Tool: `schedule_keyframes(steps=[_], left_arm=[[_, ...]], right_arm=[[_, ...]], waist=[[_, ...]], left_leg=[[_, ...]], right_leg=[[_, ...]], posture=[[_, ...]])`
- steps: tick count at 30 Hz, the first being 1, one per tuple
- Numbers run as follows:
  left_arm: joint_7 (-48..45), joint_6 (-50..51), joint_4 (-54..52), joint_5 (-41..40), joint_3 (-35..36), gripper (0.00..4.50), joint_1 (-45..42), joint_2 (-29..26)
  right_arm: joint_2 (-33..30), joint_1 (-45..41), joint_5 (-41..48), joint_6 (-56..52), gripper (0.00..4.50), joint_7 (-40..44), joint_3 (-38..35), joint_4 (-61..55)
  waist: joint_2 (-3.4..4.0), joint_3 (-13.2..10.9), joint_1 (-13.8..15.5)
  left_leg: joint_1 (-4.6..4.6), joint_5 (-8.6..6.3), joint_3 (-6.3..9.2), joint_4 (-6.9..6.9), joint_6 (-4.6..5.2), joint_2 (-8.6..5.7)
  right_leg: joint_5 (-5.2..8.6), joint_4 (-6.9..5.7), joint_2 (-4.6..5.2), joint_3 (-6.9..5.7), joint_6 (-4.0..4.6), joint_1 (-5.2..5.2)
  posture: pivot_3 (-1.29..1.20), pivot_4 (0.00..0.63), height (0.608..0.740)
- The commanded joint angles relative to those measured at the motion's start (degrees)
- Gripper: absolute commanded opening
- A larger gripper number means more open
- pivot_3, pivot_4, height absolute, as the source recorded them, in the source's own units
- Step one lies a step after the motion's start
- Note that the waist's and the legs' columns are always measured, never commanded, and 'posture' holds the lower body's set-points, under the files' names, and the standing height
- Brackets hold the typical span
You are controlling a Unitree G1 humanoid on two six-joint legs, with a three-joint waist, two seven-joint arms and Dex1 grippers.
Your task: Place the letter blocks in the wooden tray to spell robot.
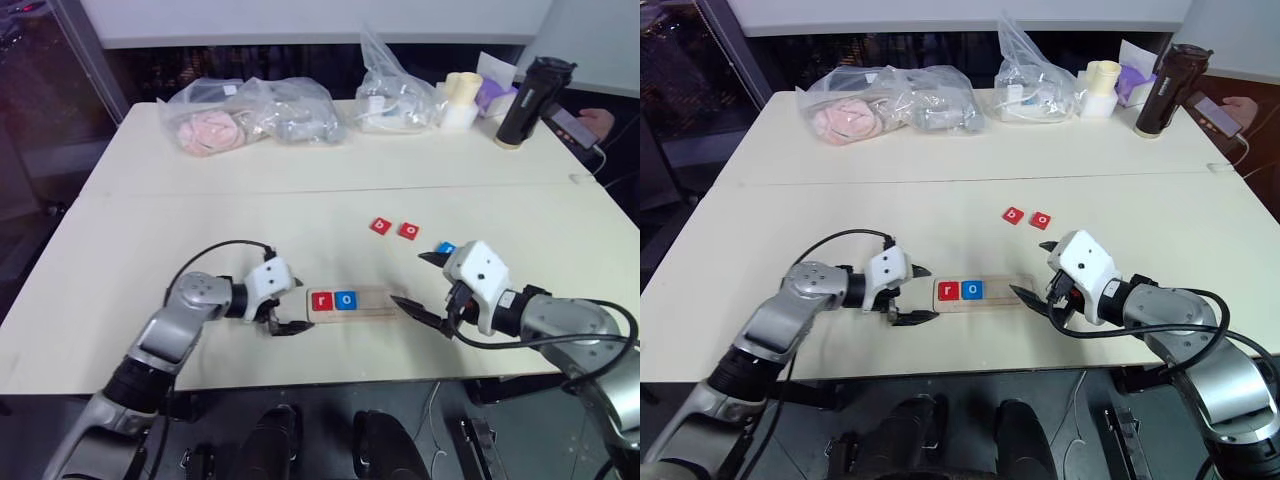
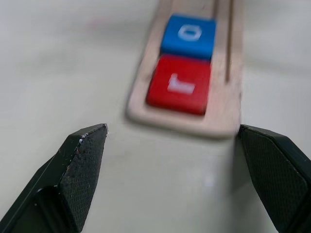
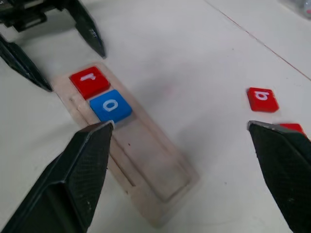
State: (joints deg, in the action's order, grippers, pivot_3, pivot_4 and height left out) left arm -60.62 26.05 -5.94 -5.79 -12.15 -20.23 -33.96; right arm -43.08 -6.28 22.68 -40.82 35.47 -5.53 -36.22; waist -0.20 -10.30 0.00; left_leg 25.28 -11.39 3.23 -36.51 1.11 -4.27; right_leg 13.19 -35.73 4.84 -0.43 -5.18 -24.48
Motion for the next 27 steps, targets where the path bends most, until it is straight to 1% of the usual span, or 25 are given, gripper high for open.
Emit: schedule_keyframes(steps=[1,3,5,7,9,11,13,14,16,19,26,27], left_arm=[[-1.5,0.9,-1.8,-6.4,6.9,4.48,1.1,-2.0],[-2.2,1.9,-2.2,-11.2,10.7,4.48,1.2,-1.7],[-2.0,4.0,-3.0,-16.4,15.3,4.48,0.9,-1.3],[0.5,6.7,-3.9,-20.9,19.5,4.48,0.2,-0.3],[2.7,8.2,-5.4,-24.7,22.7,4.48,-0.6,0.7],[5.1,8.0,-6.9,-26.4,24.6,4.48,-0.8,1.7],[8.1,8.3,-9.3,-29.1,26.7,4.48,-0.8,3.5],[9.3,8.8,-10.8,-30.8,27.5,4.48,-0.7,4.3],[10.8,9.4,-13.5,-33.0,28.0,4.48,-0.1,4.9],[13.2,9.4,-15.9,-33.1,27.0,4.48,1.3,5.2],[16.8,8.6,-17.7,-33.6,25.5,4.48,3.1,6.1],[17.1,8.6,-17.6,-33.6,25.4,4.48,3.2,6.1]], right_arm=[[1.9,-4.4,-2.4,-1.2,4.5,-4.4,0.9,3.0],[3.3,-7.2,-4.8,-2.1,4.5,-7.1,2.8,5.6],[6.5,-10.9,-5.6,-5.1,4.5,-10.4,4.2,8.3],[9.9,-14.8,-6.0,-8.1,4.5,-12.8,6.0,10.3],[14.7,-19.1,-6.8,-12.1,4.5,-16.8,7.5,13.0],[19.5,-23.3,-9.0,-15.8,4.5,-21.6,9.0,17.0],[26.3,-27.8,-11.2,-19.5,4.5,-28.3,7.8,22.3],[29.1,-29.6,-11.5,-21.1,4.5,-30.4,6.9,24.5],[32.6,-32.3,-12.6,-23.2,4.5,-32.9,6.4,27.4],[35.1,-34.6,-14.7,-24.3,4.5,-35.7,7.1,30.3],[42.1,-37.7,-16.5,-26.0,4.5,-41.9,3.1,36.1],[43.7,-38.6,-16.0,-25.2,4.5,-43.0,1.2,37.5]], waist=[[0.02,0.0,-0.1],[0.03,0.0,0.2],[0.03,0.0,0.4],[0.03,0.0,0.6],[0.03,0.0,0.6],[0.03,0.0,0.6],[0.03,0.0,0.6],[0.03,0.0,0.6],[0.03,0.0,0.7],[0.03,0.0,0.7],[0.04,0.0,0.1],[0.05,0.0,-0.1]], left_leg=[[0.01,0.01,0.0,0.02,0.0,0.0],[0.02,0.06,0.0,0.07,0.07,0.0],[0.03,0.07,-0.01,0.11,0.07,0.0],[0.04,0.09,-0.02,0.15,0.08,0.0],[0.04,0.11,-0.03,0.21,0.08,-0.01],[0.05,0.14,-0.04,0.24,0.05,-0.02],[0.04,0.18,-0.05,0.28,-0.01,-0.02],[0.04,0.2,-0.05,0.29,-0.03,-0.02],[0.03,0.24,-0.06,0.31,-0.11,-0.02],[0.04,0.27,-0.06,0.32,-0.15,-0.04],[-0.08,0.39,-0.06,0.37,-0.29,0.01],[-0.09,0.39,-0.06,0.37,-0.3,0.02]], right_leg=[[-0.01,-0.01,0.0,-0.01,0.01,-0.05],[-0.01,-0.01,0.01,-0.04,0.02,-0.09],[-0.02,0.06,0.02,-0.04,0.02,-0.1],[-0.02,0.12,0.02,-0.04,0.02,-0.1],[-0.03,0.18,0.02,-0.04,0.01,-0.1],[-0.04,0.17,0.01,-0.04,0.0,-0.15],[-0.07,0.14,-0.02,-0.03,0.02,-0.15],[-0.1,0.12,-0.04,-0.02,0.03,-0.18],[-0.23,-0.01,-0.06,-0.01,-0.03,-0.24],[-0.24,-0.27,-0.06,0.0,-0.04,-0.34],[-0.21,-0.4,-0.2,0.01,0.23,-0.35],[-0.22,-0.41,-0.22,0.01,0.25,-0.35]], posture=[[0.0,0.15,0.738],[0.0,0.15,0.738],[0.0,0.15,0.738],[0.0,0.15,0.738],[0.0,0.15,0.738],[0.0,0.15,0.738],[0.0,0.15,0.738],[0.0,0.15,0.738],[0.0,0.15,0.738],[0.0,0.15,0.738],[0.0,0.15,0.738],[0.0,0.15,0.738]])
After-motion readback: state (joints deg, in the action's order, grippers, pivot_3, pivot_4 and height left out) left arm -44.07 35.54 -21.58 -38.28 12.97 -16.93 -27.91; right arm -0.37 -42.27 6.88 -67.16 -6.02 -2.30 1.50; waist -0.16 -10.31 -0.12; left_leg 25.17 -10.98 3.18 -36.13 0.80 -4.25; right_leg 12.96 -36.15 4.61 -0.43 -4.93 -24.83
